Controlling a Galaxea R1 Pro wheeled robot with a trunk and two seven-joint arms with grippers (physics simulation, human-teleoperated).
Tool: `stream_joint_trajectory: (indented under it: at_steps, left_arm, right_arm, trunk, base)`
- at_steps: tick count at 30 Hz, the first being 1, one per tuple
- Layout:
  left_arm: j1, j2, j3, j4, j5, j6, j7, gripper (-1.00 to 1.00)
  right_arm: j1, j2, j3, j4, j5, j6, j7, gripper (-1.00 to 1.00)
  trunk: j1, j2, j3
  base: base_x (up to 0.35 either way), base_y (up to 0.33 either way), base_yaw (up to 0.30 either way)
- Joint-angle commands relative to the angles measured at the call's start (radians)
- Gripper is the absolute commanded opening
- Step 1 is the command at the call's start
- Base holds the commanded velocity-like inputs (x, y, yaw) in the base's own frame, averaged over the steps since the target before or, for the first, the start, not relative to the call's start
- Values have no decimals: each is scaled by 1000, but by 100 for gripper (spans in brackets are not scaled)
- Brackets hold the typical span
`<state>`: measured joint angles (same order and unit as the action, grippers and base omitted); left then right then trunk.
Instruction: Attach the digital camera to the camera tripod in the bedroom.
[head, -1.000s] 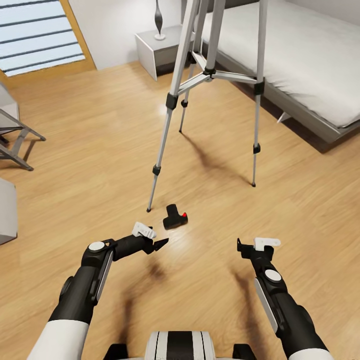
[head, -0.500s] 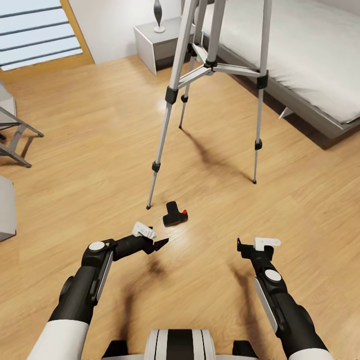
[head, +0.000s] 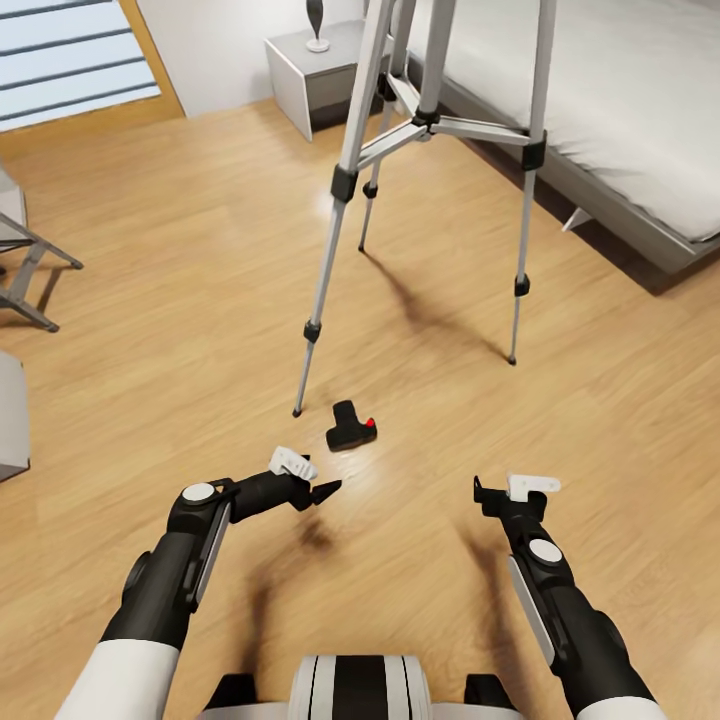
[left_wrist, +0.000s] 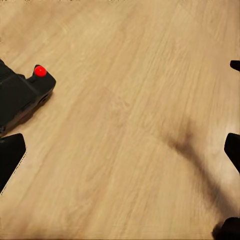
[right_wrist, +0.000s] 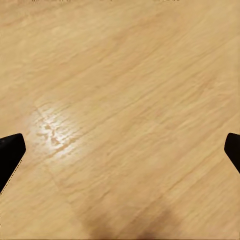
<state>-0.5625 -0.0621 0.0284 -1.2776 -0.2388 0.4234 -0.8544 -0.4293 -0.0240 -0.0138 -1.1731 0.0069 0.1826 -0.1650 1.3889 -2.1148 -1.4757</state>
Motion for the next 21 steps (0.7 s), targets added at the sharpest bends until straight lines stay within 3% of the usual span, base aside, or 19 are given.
stream_joint_trajectory:
  at_steps: [1,9,21]
  left_arm:
    - [-1,-1,2,-1,-5,7,-8,100]
    - [-1,-2,-11,-2,-5,5,-7,100]
    - [-1,-3,-17,-2,-5,5,-2,100]
  right_arm:
    - [0,0,1,-2,1,6,-4,100]
    - [0,0,1,-2,1,5,-4,100]
    - [0,0,2,-3,1,5,-4,100]
  trunk:
    - [0,0,-2]
    - [0,0,-13]
    - [0,0,-29]
  base:
    - [209,60,0]
    - [219,62,0]
    - [54,10,0]
